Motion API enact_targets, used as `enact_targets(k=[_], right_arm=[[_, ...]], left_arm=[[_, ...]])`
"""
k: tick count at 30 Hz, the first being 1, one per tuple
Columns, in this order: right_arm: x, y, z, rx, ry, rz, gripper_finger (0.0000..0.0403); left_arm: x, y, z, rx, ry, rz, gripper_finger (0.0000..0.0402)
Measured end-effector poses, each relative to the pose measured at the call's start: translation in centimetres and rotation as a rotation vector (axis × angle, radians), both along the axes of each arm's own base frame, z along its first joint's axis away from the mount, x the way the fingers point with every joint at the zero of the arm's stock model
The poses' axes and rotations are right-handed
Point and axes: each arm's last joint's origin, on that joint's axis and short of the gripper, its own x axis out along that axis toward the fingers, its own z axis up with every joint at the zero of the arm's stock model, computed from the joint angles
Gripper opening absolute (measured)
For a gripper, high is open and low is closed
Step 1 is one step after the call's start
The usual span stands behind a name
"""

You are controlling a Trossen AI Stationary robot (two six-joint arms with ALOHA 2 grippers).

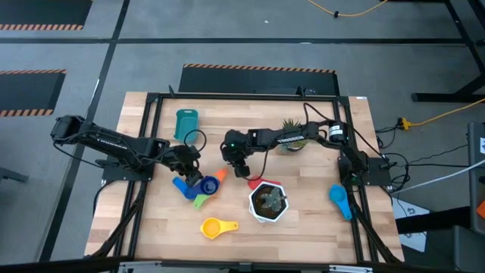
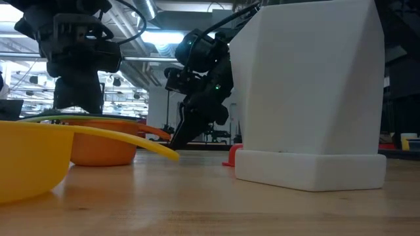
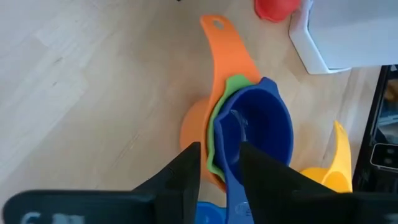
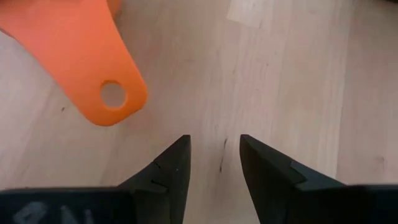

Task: Nest measuring cups in basket
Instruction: Adjust the nested measuring cups to an aligned position

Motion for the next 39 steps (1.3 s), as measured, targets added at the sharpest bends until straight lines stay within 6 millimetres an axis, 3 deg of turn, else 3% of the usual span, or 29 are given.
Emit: enact_targets(k=[11, 32, 39], right_arm=[[0.0, 0.0, 0.0, -0.002, -0.002, 0.004, 0.0142], [1.8, -0.2, 1.6, -0.039, -0.248, -0.006, 0.0142], [1.9, 0.1, 0.8, -0.029, -0.235, 0.002, 0.0142]], left_arm=[[0.6, -0.1, -1.0, 0.005, 0.046, 0.000, 0.0178], [1.4, -0.2, -1.9, -0.010, 0.068, -0.016, 0.0179], [1.7, -0.3, -3.0, -0.005, 0.128, -0.017, 0.0179]])
